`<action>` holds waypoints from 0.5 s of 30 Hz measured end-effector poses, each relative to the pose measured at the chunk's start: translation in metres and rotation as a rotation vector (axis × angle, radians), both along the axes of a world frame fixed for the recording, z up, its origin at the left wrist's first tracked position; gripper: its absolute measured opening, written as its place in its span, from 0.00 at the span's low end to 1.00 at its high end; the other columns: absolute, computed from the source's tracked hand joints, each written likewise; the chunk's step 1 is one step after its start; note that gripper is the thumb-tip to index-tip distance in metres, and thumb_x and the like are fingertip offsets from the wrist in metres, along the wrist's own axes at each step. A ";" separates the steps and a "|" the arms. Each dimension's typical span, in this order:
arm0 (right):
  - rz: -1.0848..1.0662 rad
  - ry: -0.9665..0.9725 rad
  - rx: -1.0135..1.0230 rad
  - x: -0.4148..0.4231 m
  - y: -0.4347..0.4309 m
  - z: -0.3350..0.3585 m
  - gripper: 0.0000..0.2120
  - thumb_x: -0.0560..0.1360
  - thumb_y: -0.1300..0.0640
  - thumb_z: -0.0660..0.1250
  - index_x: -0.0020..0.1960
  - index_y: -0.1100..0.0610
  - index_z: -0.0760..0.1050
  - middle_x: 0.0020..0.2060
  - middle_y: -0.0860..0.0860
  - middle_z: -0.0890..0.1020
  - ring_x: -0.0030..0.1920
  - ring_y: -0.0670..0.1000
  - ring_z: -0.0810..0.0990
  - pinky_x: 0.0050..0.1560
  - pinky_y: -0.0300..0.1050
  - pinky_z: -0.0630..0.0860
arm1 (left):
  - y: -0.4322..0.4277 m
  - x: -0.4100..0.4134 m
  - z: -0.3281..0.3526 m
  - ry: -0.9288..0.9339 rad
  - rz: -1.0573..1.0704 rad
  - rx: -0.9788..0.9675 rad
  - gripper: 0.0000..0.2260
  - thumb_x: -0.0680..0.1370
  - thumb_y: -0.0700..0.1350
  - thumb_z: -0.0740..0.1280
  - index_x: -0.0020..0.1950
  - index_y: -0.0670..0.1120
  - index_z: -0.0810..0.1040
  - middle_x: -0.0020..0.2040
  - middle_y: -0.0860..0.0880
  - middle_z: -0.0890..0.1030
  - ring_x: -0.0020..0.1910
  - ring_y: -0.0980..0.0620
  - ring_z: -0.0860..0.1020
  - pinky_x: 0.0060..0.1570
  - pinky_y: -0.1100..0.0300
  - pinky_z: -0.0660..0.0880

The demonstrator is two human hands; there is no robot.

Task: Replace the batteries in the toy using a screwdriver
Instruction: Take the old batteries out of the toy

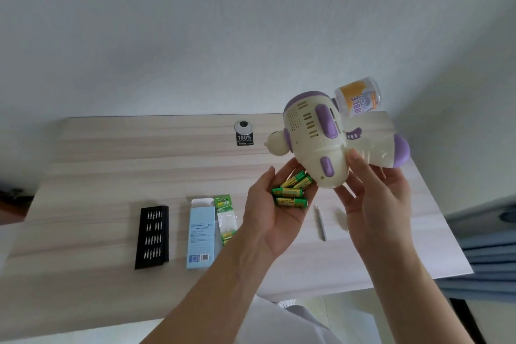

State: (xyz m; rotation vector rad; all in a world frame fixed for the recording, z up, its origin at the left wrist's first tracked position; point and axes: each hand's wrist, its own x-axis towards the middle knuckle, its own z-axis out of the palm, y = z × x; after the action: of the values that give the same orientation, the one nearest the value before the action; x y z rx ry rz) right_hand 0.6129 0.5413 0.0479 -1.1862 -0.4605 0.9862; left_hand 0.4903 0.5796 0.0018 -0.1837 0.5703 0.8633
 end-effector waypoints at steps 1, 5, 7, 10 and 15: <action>0.003 0.004 0.004 -0.001 0.000 0.000 0.10 0.78 0.64 0.67 0.55 0.53 0.81 0.50 0.53 0.86 0.54 0.56 0.85 0.48 0.50 0.82 | 0.000 -0.002 0.000 -0.001 0.001 -0.004 0.22 0.85 0.48 0.55 0.61 0.34 0.81 0.59 0.35 0.82 0.53 0.40 0.84 0.60 0.47 0.79; 0.019 0.004 -0.006 -0.008 0.000 -0.001 0.10 0.77 0.64 0.67 0.57 0.56 0.80 0.52 0.54 0.86 0.54 0.56 0.85 0.49 0.50 0.83 | 0.003 -0.007 -0.002 0.043 0.005 -0.007 0.20 0.85 0.48 0.56 0.62 0.35 0.81 0.55 0.37 0.84 0.48 0.42 0.85 0.57 0.49 0.80; 0.011 0.040 -0.021 -0.007 0.002 -0.003 0.11 0.77 0.64 0.67 0.57 0.55 0.80 0.50 0.53 0.86 0.53 0.56 0.85 0.48 0.49 0.83 | 0.003 -0.009 -0.003 0.054 0.003 -0.018 0.20 0.85 0.48 0.56 0.61 0.35 0.81 0.56 0.36 0.84 0.49 0.42 0.85 0.59 0.49 0.79; 0.010 0.065 -0.024 -0.006 0.005 -0.004 0.11 0.78 0.64 0.66 0.57 0.54 0.80 0.49 0.52 0.87 0.52 0.55 0.86 0.49 0.50 0.83 | 0.004 -0.013 -0.004 0.039 0.006 -0.034 0.21 0.85 0.47 0.56 0.59 0.33 0.81 0.58 0.35 0.83 0.53 0.40 0.83 0.60 0.47 0.78; 0.004 0.117 -0.050 -0.004 0.007 -0.013 0.11 0.78 0.65 0.66 0.57 0.55 0.80 0.50 0.52 0.86 0.53 0.57 0.85 0.51 0.52 0.83 | 0.005 -0.017 -0.006 0.045 0.009 -0.051 0.20 0.84 0.47 0.57 0.60 0.33 0.81 0.58 0.35 0.83 0.54 0.39 0.83 0.58 0.46 0.79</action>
State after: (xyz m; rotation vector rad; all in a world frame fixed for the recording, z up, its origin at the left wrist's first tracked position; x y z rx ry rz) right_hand 0.6092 0.5481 0.0345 -1.1648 -0.3473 1.0697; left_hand 0.4737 0.5850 -0.0040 -0.2133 0.6342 0.8639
